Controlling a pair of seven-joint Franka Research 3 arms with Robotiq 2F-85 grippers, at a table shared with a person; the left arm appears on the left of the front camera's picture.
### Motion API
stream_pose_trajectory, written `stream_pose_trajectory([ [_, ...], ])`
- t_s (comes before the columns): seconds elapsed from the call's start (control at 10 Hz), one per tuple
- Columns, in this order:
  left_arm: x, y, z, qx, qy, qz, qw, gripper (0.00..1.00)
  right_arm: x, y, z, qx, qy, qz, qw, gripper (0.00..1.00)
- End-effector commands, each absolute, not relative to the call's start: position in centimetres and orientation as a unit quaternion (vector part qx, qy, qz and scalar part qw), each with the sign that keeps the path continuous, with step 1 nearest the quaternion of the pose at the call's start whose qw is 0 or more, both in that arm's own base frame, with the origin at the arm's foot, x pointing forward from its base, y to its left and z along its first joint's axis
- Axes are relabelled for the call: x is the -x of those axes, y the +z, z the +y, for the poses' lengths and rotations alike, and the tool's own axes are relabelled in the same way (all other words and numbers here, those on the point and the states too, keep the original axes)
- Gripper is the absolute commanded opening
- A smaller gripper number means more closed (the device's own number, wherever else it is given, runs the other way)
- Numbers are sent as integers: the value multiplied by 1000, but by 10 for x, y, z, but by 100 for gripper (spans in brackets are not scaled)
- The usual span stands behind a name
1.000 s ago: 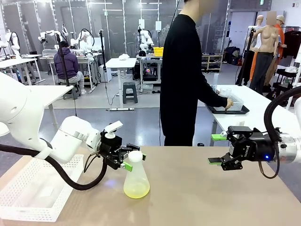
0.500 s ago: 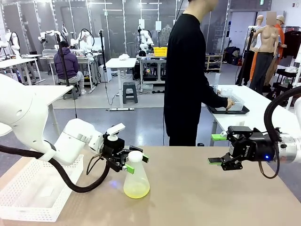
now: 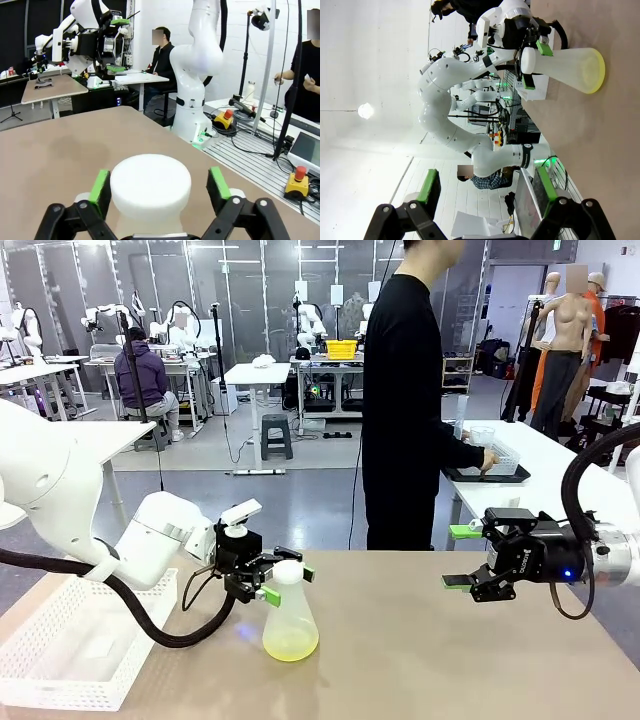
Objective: Prepare the solutions needed for the experiment.
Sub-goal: When the human places the Big flask in the center of the table, pick up the Big flask and place it in the left Organizing basket.
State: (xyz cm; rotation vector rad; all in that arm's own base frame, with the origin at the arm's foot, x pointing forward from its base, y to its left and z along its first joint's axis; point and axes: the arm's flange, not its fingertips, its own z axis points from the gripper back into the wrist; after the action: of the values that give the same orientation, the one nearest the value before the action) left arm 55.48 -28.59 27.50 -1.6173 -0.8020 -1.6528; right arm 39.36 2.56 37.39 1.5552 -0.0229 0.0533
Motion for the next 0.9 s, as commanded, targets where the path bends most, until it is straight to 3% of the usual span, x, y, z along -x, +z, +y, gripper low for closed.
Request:
stream_pose_trajectory([
  [0.0,-563,273,-284,626,-642,-296,329,81,-393,374,26,-704,28,-15,709,94],
  [0.8,-571,278,-283,629,-629,-294,350,11,-393,374,26,-704,28,-15,709,94],
])
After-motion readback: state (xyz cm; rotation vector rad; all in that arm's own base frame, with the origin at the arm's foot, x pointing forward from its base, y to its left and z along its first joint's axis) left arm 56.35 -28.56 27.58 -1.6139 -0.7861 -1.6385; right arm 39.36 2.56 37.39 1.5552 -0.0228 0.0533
